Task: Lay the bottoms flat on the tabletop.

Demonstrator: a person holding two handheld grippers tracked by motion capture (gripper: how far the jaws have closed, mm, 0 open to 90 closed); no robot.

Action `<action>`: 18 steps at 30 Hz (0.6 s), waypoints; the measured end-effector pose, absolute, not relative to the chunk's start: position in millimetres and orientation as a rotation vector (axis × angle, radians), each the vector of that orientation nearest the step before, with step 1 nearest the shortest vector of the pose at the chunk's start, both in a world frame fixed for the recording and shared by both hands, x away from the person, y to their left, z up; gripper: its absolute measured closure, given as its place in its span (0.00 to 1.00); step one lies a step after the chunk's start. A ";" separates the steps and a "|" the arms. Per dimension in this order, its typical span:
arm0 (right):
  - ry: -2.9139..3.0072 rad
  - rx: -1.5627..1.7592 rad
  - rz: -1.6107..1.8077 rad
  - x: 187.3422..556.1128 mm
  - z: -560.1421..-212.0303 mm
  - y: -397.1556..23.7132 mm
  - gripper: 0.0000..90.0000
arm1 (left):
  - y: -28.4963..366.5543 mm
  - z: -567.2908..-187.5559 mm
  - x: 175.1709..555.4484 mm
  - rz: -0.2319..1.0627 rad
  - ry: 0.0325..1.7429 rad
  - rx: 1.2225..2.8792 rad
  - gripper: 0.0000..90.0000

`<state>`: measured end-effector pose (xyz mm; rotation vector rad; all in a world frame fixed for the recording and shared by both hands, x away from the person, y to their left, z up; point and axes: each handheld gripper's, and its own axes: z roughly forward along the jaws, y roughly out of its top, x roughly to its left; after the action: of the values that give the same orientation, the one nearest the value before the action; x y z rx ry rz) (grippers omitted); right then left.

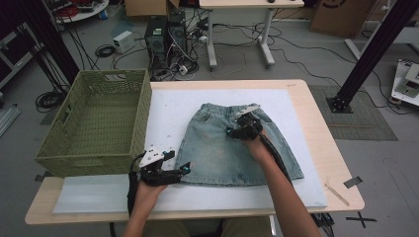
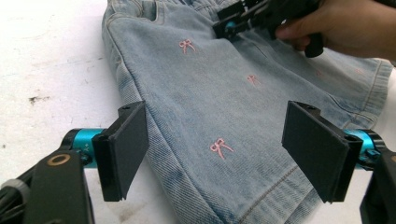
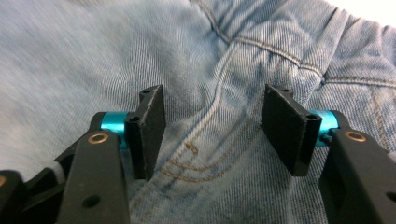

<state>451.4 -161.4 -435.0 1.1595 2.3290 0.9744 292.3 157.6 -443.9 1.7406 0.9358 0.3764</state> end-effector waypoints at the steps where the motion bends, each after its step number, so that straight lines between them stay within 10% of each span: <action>1: 2.319 1.160 1.043 449.8 -430.5 -162.1 0.45 | 157.9 -443.8 292.1 0.376 0.934 1.742 0.26; 9: 2.399 1.050 1.162 443.5 -421.0 -124.8 0.58 | 155.2 -445.5 288.4 0.371 0.927 1.743 0.25; 18: 2.485 0.962 0.997 441.4 -444.2 -94.0 0.48 | 157.4 -444.6 286.5 0.373 0.928 1.742 0.26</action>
<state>441.4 -94.0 -444.2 0.9617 2.4846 0.9973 286.5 157.4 -444.6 1.7420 0.9283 0.3729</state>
